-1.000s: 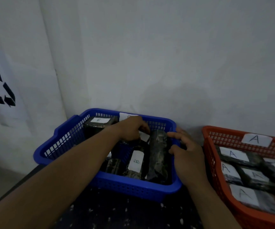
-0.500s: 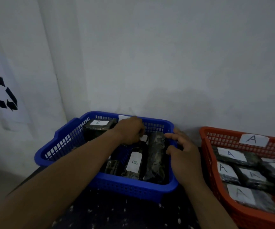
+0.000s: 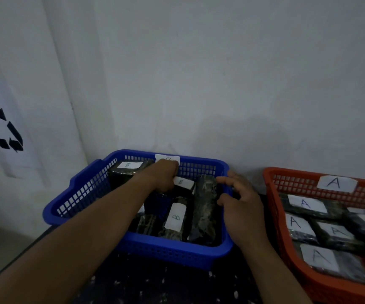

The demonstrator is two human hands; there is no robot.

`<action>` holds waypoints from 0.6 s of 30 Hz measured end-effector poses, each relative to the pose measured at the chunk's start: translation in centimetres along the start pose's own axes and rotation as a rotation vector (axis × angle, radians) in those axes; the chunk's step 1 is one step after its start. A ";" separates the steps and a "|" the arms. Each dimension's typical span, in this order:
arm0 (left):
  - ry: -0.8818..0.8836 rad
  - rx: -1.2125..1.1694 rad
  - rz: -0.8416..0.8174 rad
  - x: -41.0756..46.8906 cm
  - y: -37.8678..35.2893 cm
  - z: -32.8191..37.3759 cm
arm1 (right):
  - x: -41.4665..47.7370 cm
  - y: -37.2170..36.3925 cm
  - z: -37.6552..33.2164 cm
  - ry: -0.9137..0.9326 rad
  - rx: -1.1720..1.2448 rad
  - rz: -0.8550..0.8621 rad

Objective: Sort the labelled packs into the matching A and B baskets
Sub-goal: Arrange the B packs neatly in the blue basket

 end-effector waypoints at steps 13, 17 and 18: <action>-0.039 -0.025 -0.019 -0.2 0.1 0.4 | -0.1 0.3 -0.2 0.057 -0.144 0.029; 0.026 0.123 0.092 -0.4 0.9 0.8 | -0.2 0.3 -0.4 0.074 -0.146 0.033; 0.025 0.132 0.104 -0.4 0.9 0.9 | -0.2 0.3 -0.4 0.077 -0.148 0.032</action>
Point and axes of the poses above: each hand's wrist, its own x-axis towards the middle knuckle, its own y-axis out of the back of the hand, z = x × y, the point moved 7 cm from there along x, towards the middle knuckle, and after that the axes turned 5 degrees about -y, right-handed, at the moved point
